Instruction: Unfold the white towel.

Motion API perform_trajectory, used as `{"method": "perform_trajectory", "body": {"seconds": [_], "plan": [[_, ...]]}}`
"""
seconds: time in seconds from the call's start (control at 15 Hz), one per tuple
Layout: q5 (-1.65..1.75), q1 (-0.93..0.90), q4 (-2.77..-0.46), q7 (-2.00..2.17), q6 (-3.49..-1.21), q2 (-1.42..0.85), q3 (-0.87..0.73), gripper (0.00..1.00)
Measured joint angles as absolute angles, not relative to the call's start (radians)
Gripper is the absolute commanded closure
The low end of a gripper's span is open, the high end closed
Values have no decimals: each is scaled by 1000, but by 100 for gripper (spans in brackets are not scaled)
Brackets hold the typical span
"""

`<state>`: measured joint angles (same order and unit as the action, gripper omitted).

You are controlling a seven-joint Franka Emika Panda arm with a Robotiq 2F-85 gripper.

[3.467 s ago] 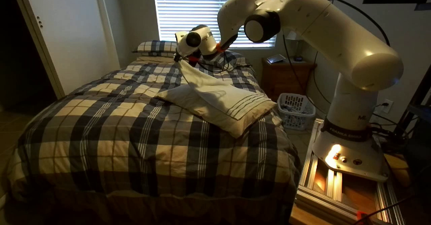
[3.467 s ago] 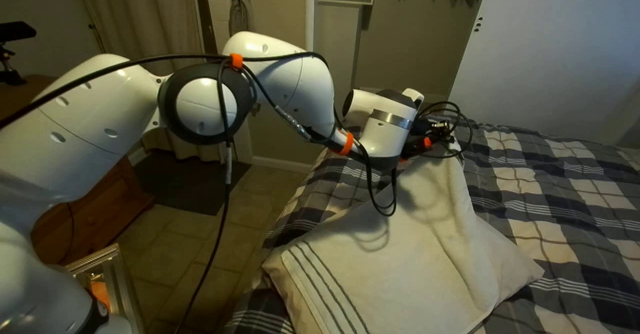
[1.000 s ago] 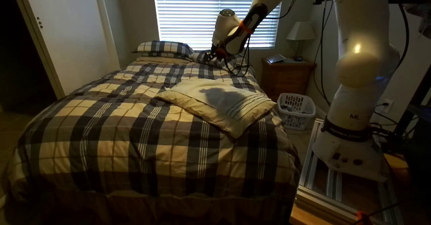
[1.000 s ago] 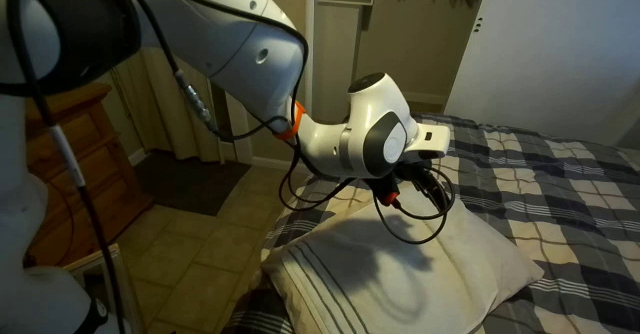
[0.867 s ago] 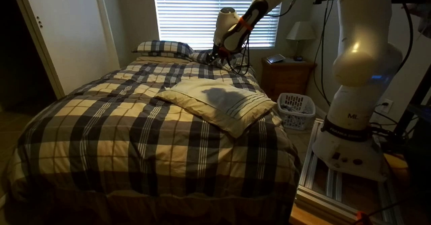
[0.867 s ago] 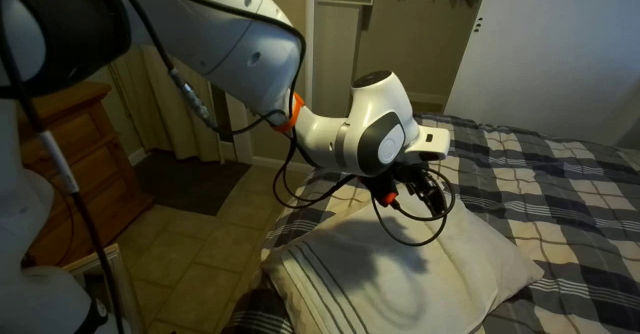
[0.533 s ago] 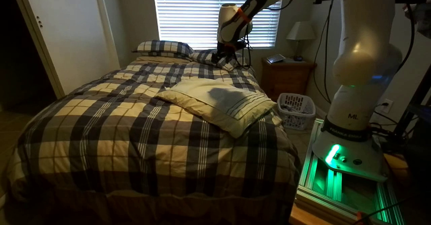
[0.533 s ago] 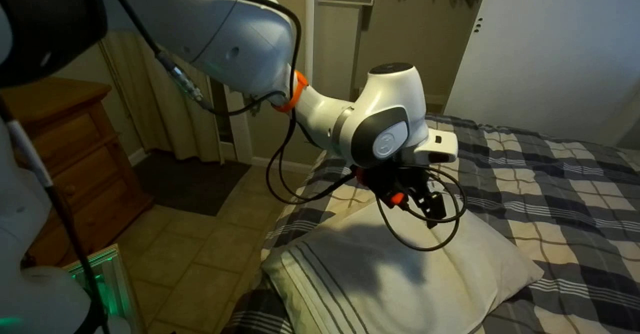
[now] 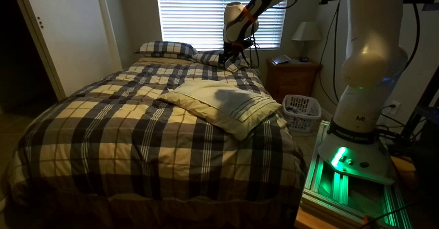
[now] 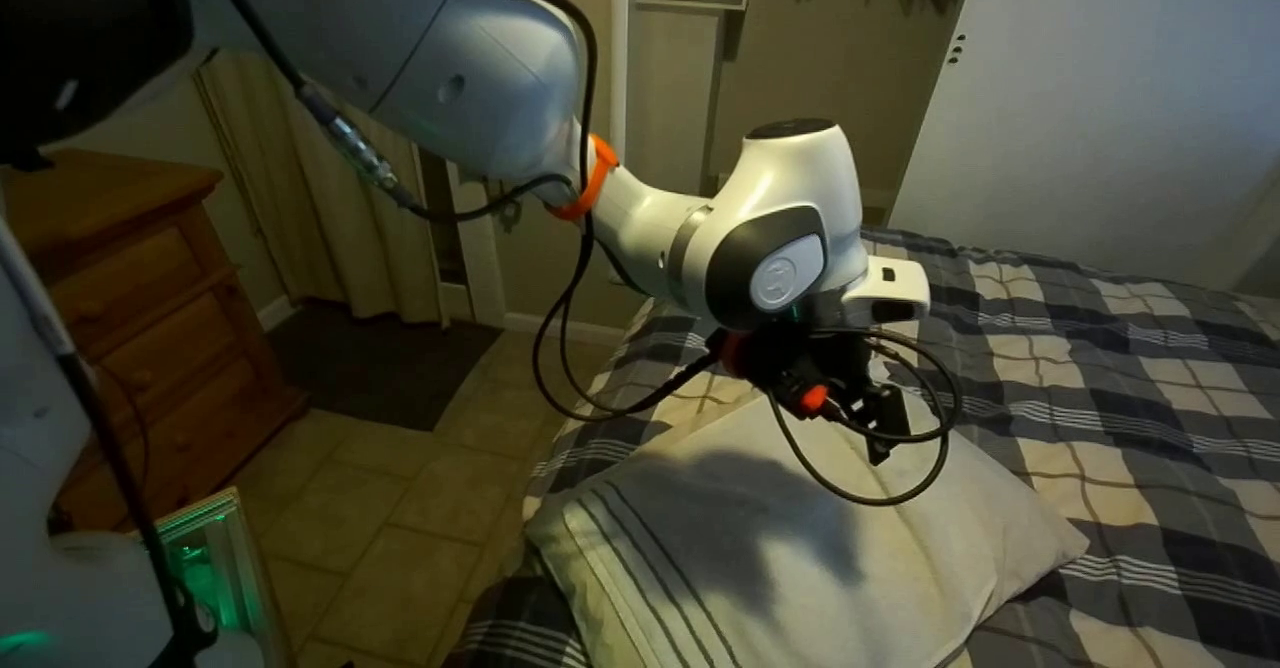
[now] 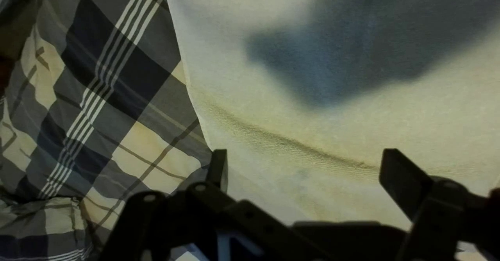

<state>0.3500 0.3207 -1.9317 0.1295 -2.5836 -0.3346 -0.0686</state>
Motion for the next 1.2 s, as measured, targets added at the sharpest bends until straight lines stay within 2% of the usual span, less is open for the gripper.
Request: {"method": "perform_trajectory", "body": {"seconds": [0.4,1.2], "plan": [[202,293,-1840,99,-2591,-398,-163,0],[-56,448,-1516,-257,-2530,-648,-93,0]]}}
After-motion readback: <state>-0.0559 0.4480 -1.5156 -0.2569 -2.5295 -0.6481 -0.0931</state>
